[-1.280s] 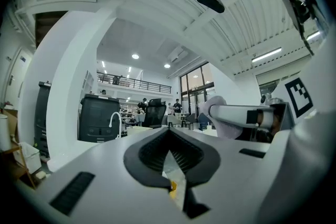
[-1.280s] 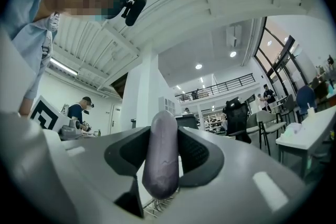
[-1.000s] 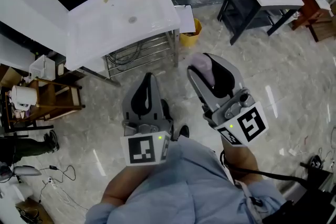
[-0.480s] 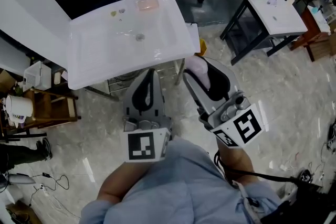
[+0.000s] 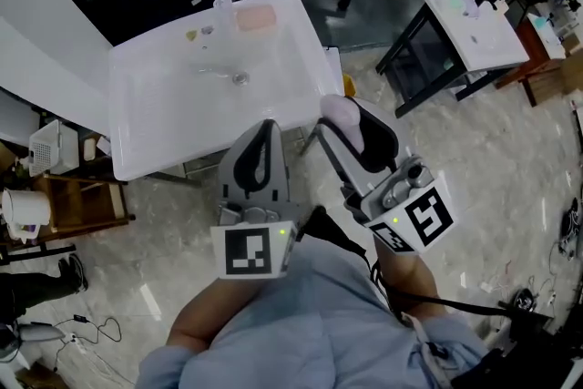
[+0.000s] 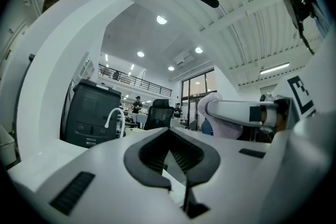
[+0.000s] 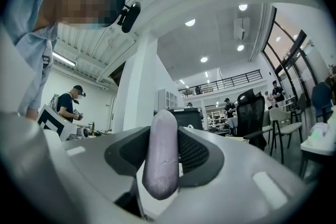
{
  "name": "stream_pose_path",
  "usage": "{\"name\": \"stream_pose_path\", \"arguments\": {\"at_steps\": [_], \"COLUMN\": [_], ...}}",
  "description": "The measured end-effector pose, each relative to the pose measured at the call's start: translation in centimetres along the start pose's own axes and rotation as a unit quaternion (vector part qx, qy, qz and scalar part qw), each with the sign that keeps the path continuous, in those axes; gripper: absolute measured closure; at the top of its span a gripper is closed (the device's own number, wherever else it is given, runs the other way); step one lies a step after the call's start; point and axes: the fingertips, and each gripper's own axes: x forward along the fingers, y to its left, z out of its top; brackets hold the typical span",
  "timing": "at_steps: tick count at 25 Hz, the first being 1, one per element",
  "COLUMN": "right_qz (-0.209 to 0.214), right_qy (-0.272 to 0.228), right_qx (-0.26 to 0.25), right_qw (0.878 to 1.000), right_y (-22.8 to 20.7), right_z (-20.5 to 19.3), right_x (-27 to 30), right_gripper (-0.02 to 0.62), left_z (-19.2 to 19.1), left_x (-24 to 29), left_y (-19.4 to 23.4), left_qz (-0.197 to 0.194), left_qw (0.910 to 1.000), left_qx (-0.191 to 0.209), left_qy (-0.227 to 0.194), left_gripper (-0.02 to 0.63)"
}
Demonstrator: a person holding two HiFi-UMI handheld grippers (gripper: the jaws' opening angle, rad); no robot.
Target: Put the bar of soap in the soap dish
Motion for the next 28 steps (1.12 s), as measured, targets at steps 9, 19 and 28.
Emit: {"name": "stream_pose_path", "arguments": {"at_steps": [9,19,28], "right_qz": [-0.006,0.017,0.065], "right_qy": [0.006,0.002,-0.001], "right_qx": [0.009,0.024,0.038], "right_qw": [1.0,1.0,0.997], "right_y": [-4.2,-12.0,-19.5], "right_z": [-1.2,-2.5,-3.3], "right_x": [1.9,6.7,11.0], "right_gripper": [0.443,0.443,0.443], "left_z": [-1.4,-2.2,-2.1], "left_x": [4.3,12.8,20.7], "left_y": [0.3,2.4,3.0], "left_qz": [-0.004,0.028,0.078], "left_qw": [0.9999,0.9988,0.9959], "left_qx": [0.002,0.019,0.031], "left_qy": [0.015,0.035,0.033], "left_gripper": [0.601,0.601,0.601]}}
